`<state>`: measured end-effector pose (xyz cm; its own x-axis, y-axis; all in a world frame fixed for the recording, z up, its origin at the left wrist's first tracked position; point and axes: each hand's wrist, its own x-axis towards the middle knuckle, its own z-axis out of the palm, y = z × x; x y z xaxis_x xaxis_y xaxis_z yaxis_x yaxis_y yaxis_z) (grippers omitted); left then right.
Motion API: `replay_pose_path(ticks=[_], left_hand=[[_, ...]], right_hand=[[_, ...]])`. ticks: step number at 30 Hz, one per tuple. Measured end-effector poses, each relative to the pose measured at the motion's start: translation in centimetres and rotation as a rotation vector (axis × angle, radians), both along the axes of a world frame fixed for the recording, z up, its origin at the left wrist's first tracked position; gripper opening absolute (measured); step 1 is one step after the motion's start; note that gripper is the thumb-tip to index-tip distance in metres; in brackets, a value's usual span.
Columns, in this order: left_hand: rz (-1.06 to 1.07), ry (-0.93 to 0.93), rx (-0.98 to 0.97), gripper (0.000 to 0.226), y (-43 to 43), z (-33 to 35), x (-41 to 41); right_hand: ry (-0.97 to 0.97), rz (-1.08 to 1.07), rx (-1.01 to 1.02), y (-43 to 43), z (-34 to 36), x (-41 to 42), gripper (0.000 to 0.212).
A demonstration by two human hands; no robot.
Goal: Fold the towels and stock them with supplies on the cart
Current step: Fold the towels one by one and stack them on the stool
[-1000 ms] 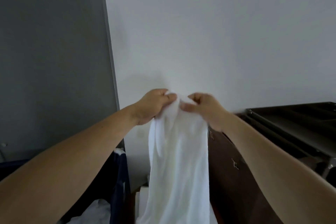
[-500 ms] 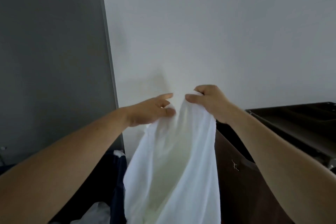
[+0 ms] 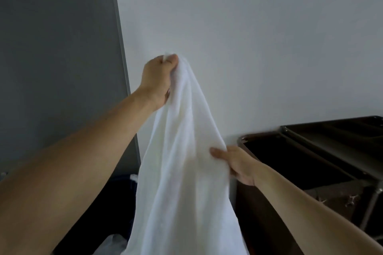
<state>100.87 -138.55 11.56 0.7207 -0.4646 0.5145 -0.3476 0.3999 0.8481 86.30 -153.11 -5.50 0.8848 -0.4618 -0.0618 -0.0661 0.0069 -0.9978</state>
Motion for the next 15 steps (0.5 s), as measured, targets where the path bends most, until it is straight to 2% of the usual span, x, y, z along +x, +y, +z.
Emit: replay_pose_path(ticks=[1, 3, 5, 6, 8, 10, 12, 15], left_hand=[[0.080, -0.079, 0.084, 0.013, 0.2, -0.6, 0.8], [0.131, -0.234, 0.401, 0.013, 1.0, -2.7, 1.7], [-0.040, -0.320, 0.731, 0.012, 1.7, -5.1, 1.7], [-0.165, -0.322, 0.815, 0.025, 1.9, -6.0, 1.3], [-0.451, -0.196, 0.739, 0.050, 1.7, -7.0, 0.7], [-0.666, -0.017, 0.558, 0.044, 1.5, -6.9, -0.3], [-0.702, 0.040, 0.468, 0.036, 1.4, -6.6, -1.0], [-0.533, 0.015, 0.396, 0.021, 0.9, -6.5, -1.7]], right_hand=[[-0.038, -0.081, 0.014, -0.6, 0.5, -0.2, 0.031], [-0.186, -0.183, -0.042, -1.6, 3.5, -0.4, 0.019], [-0.311, -0.168, -0.251, -1.8, 8.0, -0.4, 0.007], [-0.348, -0.149, -0.385, -1.6, 10.2, -0.3, 0.010], [-0.372, -0.111, -0.582, -1.0, 13.4, 0.1, 0.008], [-0.375, -0.064, -0.648, -0.5, 14.6, 0.6, 0.005], [-0.367, -0.010, -0.622, 0.0, 14.0, 0.9, 0.002], [-0.385, -0.006, -0.520, -0.6, 11.2, 0.9, 0.010]])
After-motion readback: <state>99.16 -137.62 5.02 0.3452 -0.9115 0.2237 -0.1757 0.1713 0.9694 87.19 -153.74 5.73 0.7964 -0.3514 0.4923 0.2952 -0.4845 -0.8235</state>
